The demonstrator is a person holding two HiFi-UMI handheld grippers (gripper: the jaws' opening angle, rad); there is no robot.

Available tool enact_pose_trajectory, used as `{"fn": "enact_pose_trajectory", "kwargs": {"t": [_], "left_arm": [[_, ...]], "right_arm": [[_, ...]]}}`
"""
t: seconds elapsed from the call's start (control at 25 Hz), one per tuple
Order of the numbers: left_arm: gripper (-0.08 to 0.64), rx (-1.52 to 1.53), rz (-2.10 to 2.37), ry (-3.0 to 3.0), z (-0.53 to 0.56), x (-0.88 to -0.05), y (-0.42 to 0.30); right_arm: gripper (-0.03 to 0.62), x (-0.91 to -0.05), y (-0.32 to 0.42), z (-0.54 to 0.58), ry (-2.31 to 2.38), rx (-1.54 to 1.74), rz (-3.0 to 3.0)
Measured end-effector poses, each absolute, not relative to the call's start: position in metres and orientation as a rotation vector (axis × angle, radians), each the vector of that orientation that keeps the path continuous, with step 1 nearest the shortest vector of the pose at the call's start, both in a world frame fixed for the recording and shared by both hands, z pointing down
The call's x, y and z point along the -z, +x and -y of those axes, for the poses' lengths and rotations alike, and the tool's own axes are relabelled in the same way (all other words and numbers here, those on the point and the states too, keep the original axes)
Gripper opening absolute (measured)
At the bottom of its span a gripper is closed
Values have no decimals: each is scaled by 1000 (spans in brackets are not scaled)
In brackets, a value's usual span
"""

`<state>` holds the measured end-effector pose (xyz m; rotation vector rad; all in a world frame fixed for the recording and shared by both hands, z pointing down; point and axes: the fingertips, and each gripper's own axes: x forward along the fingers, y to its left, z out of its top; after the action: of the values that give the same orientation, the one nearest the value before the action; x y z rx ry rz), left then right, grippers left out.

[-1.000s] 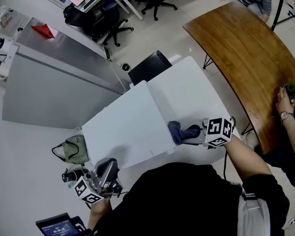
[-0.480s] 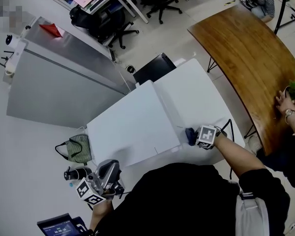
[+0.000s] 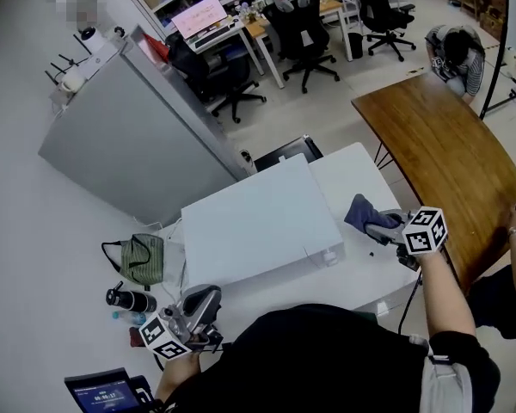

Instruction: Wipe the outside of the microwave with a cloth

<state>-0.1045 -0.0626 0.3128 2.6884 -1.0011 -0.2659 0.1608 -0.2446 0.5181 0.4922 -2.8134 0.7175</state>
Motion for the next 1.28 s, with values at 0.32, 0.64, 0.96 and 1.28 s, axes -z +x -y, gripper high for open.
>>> {"fn": "enact_pose_trajectory", "kwargs": {"t": [0.32, 0.64, 0.96, 1.28], "left_arm": [[3, 323, 971, 2734, -88, -327, -181], [3, 423, 827, 2689, -214, -340, -207], [3, 535, 816, 2664, -271, -329, -141], [3, 475, 798, 2637, -303, -341, 8]], "right_arm": [[66, -407, 42, 62, 316, -525, 3036], [66, -397, -41, -124, 122, -669, 2978], [67, -359, 9, -175, 131, -542, 3059], [66, -392, 125, -220, 287, -540, 3042]]}}
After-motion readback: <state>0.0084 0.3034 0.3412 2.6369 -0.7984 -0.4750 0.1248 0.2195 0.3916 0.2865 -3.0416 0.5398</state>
